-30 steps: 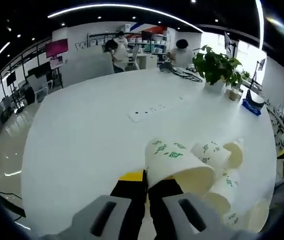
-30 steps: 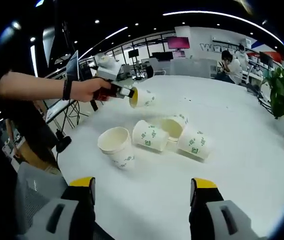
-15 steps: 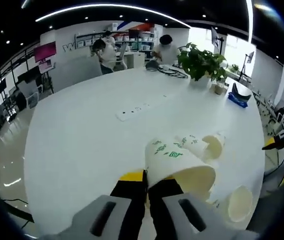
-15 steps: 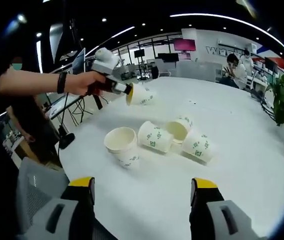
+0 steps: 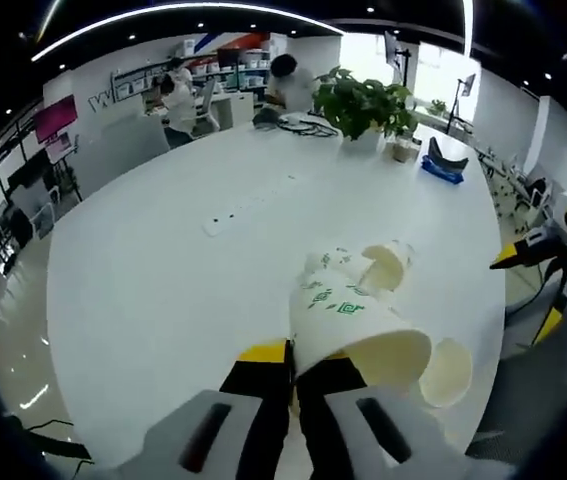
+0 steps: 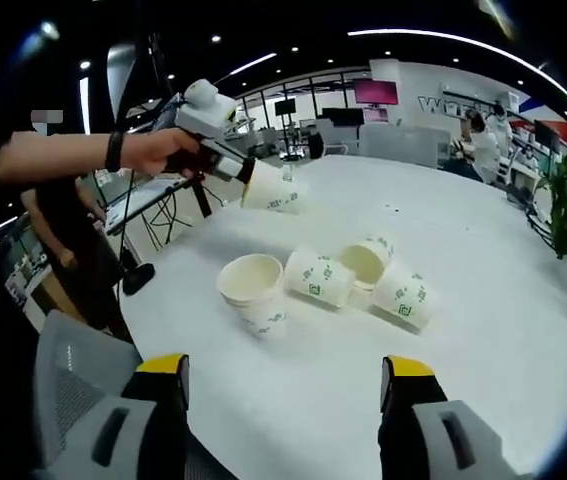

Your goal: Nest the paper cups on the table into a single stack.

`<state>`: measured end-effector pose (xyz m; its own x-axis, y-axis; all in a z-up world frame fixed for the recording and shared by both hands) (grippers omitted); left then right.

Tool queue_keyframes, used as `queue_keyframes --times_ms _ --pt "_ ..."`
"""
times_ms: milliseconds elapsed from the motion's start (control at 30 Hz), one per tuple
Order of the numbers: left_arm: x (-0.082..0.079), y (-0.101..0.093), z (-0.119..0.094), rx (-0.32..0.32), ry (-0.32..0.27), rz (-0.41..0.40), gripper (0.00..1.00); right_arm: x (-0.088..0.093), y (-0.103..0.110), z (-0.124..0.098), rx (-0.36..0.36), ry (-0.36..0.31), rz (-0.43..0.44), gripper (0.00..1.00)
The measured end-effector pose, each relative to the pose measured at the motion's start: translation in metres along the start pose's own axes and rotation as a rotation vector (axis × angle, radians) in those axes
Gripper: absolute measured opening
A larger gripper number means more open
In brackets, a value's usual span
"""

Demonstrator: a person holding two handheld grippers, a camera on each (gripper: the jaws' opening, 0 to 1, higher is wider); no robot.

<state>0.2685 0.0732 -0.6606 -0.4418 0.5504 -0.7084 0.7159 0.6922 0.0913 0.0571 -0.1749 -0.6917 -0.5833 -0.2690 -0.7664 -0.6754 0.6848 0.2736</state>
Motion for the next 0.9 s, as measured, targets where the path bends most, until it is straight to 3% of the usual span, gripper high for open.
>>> queue_keyframes --times_ms 133,500,900 --pt "0.000 -0.008 -0.006 0.060 0.036 0.030 0.00 0.000 0.002 0.000 -0.004 -0.001 -0.001 0.79" --pt "-0.011 -0.048 -0.022 0.143 0.096 0.163 0.00 0.007 0.008 -0.003 -0.010 0.003 -0.001 0.79" --pt "-0.013 -0.066 -0.030 0.200 0.188 0.336 0.00 0.010 0.010 -0.002 -0.012 0.002 -0.010 0.79"
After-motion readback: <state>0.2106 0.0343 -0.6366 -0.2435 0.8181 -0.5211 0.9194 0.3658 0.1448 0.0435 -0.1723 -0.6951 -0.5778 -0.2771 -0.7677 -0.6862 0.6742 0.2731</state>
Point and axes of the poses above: the point that each gripper's makers call its tool centre point, and the gripper's own axes: z roughly forward along the fingers, y roughly to its left, x roughly out of its underside, the point moved 8 cm from there along -z, roughly backward along the fingers, and after that the axes turned 10 degrees about -x, right-handed, at the moved point
